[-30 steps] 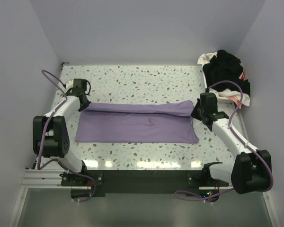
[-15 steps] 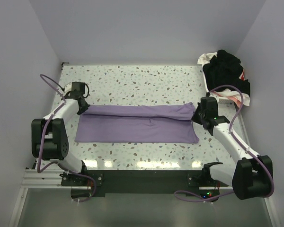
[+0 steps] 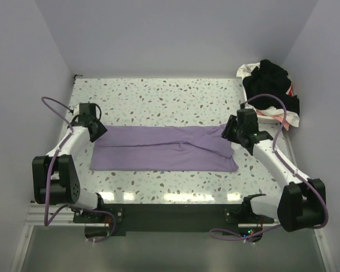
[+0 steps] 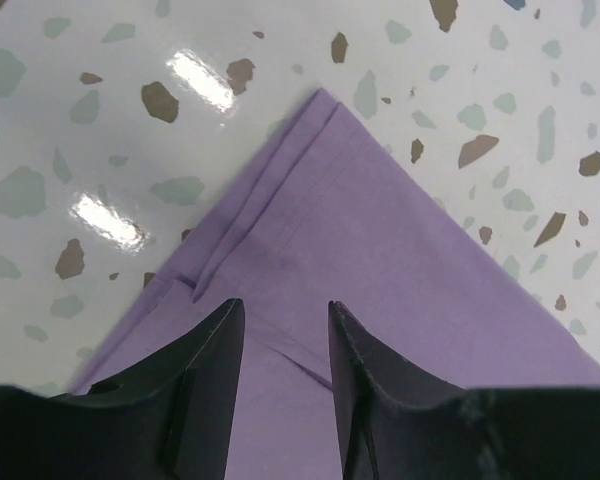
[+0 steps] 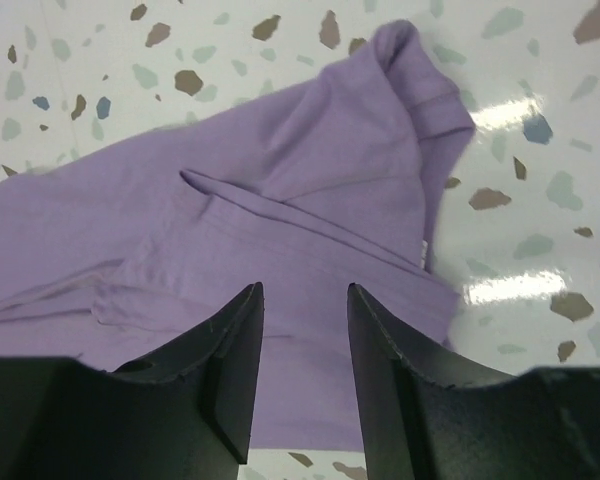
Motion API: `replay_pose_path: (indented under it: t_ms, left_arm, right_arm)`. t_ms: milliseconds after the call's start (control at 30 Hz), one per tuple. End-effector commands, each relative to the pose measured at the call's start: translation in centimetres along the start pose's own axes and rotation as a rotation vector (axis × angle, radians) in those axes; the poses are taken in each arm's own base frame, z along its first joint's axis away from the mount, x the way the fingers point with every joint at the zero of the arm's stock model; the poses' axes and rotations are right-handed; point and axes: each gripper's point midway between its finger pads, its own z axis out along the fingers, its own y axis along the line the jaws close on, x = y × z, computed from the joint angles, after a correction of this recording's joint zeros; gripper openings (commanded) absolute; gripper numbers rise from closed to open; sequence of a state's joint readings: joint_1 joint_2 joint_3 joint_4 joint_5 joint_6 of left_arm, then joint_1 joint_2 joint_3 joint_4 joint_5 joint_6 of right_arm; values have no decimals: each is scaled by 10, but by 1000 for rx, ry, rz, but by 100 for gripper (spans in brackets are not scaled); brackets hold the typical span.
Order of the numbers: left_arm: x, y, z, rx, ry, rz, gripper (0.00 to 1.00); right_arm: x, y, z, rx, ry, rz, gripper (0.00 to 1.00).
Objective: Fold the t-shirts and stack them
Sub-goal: Fold the tshirt
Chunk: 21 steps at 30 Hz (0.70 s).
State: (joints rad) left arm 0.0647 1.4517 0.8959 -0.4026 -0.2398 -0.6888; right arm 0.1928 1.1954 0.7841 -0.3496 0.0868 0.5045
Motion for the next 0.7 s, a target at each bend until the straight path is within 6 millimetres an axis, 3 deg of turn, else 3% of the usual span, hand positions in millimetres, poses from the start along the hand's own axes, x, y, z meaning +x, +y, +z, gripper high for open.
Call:
replay_pose_path:
  t_ms: [0, 67, 233, 333, 667]
  left_arm:
    - [-22, -33, -15, 159, -37, 16, 44]
    - [-25, -42, -21, 203, -32, 35, 44]
    - [-26, -56, -32, 288, -30, 78, 44]
    - [-24, -59, -34, 306, -31, 92, 44]
    - [-15, -69, -32, 363, -9, 115, 42]
  right_arm:
    - [-15, 30, 19, -16, 10, -87, 43]
    - [-20, 52, 29, -36, 9, -136, 43]
    - [-7, 73, 78, 1, 71, -216, 43]
    - [0, 83, 95, 7, 75, -244, 44]
    - [17, 97, 114, 37, 86, -300, 44]
